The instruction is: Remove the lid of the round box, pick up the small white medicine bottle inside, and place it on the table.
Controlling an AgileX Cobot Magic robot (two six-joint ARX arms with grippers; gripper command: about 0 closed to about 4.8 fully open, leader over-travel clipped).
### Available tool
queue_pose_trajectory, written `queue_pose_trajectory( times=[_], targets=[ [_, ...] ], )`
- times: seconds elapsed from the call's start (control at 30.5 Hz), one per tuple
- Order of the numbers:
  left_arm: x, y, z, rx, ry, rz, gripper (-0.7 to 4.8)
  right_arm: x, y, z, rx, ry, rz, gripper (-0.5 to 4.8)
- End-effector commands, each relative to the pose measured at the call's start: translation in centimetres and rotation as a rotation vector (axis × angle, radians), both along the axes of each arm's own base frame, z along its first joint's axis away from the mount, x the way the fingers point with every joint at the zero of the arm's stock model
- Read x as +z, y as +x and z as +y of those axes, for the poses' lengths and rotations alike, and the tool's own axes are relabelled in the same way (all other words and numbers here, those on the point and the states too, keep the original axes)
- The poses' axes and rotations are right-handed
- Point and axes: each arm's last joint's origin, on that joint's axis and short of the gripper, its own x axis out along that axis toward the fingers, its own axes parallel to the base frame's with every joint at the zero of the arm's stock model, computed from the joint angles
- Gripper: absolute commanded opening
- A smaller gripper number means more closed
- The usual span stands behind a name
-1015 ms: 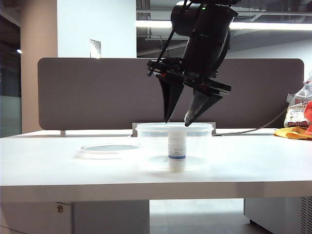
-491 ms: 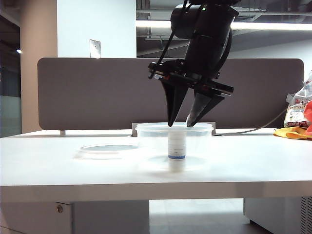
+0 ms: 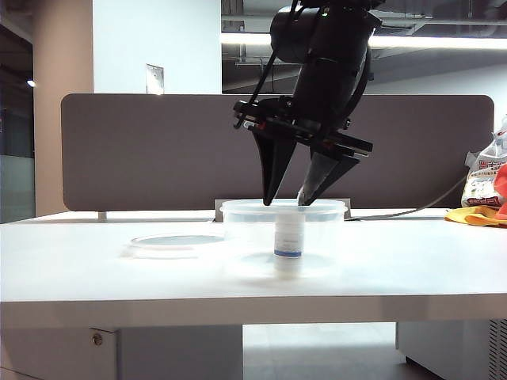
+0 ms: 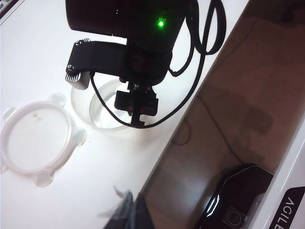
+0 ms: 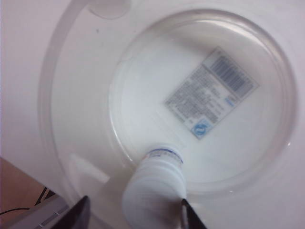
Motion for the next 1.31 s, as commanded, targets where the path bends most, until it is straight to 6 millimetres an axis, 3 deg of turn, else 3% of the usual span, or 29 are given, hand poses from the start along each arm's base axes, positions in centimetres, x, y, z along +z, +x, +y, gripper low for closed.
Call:
queue_pose_trajectory(
  times=[0.03,0.46,0.79,1.31],
  targets=[
    [0.2,0.0,0.0,-0.004,-0.012,-0.015,-0.06,0.3,0.0,0.1,0.000,0.006,-0.010,2.46],
    [0.2,0.0,0.0,-0.004,-0.012,-0.015,-0.06,0.5,0.2,0.1,-0.008,0.000,-0.038,2.45],
    [0.2,0.0,0.0,-0.003,-0.012,-0.015,-0.06,1.7,0.5,0.3,-0.008,0.018,-0.066,2.45],
    [0.2,0.0,0.0,-0.003,-0.012,-0.015,-0.06,-0.3,0.3,0.3,-0.005,-0.052,0.039,2.45]
  ],
)
